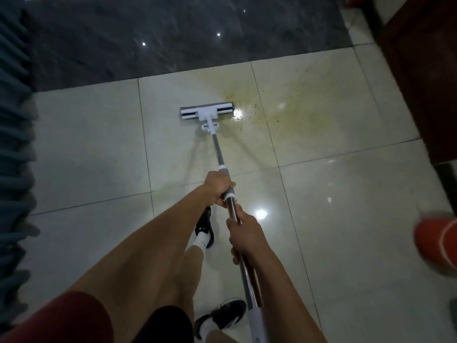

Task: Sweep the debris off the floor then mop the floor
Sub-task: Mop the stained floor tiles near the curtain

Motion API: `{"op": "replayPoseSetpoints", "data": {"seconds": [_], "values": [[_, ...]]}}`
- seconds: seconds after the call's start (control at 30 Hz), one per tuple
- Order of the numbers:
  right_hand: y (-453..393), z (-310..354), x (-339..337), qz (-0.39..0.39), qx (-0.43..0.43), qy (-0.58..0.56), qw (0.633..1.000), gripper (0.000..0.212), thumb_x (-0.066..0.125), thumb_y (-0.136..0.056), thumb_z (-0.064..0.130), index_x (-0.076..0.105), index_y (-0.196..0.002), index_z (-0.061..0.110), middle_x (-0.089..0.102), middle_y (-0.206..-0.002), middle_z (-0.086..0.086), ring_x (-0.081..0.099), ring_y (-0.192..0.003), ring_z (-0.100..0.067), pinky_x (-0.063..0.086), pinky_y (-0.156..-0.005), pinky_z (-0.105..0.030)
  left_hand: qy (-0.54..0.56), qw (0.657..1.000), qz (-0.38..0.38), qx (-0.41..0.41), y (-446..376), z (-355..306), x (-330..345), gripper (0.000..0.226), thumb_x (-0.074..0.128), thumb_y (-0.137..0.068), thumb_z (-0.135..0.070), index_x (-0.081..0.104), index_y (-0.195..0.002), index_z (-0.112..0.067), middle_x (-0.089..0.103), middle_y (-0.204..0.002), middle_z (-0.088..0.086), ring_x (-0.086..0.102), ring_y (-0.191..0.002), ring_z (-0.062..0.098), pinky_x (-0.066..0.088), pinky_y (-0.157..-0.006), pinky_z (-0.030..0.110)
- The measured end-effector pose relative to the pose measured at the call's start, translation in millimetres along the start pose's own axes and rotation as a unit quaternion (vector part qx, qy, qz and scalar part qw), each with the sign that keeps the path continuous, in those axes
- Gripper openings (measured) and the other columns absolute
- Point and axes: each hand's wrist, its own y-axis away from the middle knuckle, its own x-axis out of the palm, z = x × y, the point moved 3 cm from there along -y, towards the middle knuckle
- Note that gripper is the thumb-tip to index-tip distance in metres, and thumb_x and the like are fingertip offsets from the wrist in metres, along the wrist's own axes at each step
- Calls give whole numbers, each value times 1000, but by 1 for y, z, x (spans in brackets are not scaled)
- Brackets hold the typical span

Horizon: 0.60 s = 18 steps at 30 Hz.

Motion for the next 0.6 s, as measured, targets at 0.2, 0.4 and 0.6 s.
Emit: {"op": "replayPoseSetpoints", "data": {"seconds": [0.2, 0.4, 0.6], "values": [[57, -76, -14, -23, 8, -23, 999, 39, 45, -100, 22, 46, -137, 34, 50, -74, 2, 54, -66, -19, 57, -72, -41, -43, 999, 18, 8, 46, 57, 58, 13, 62, -98, -6, 54, -88, -9, 64, -90, 14, 68, -76, 33, 61, -64, 54], [64, -84, -15, -68, -1, -39, 997, 36, 47, -102, 23, 52, -136, 31, 58, -79, -2, 58, -64, -16, 57, -61, -32, -59, 998, 8, 15, 48, 64, 68, 11, 63, -96, -9, 59, -104, -3, 66, -90, 18, 69, -73, 32, 62, -66, 54], [34, -46, -9, -82, 9, -37, 996, 30, 46, -103, 22, 52, -130, 32, 63, -86, -5, 63, -65, -19, 61, -58, -36, -75, 997, 5, 29, 22, 27, 47, 24, 68, -92, -6, 58, -114, -1, 65, -97, 21, 69, -75, 34, 61, -69, 59]]}}
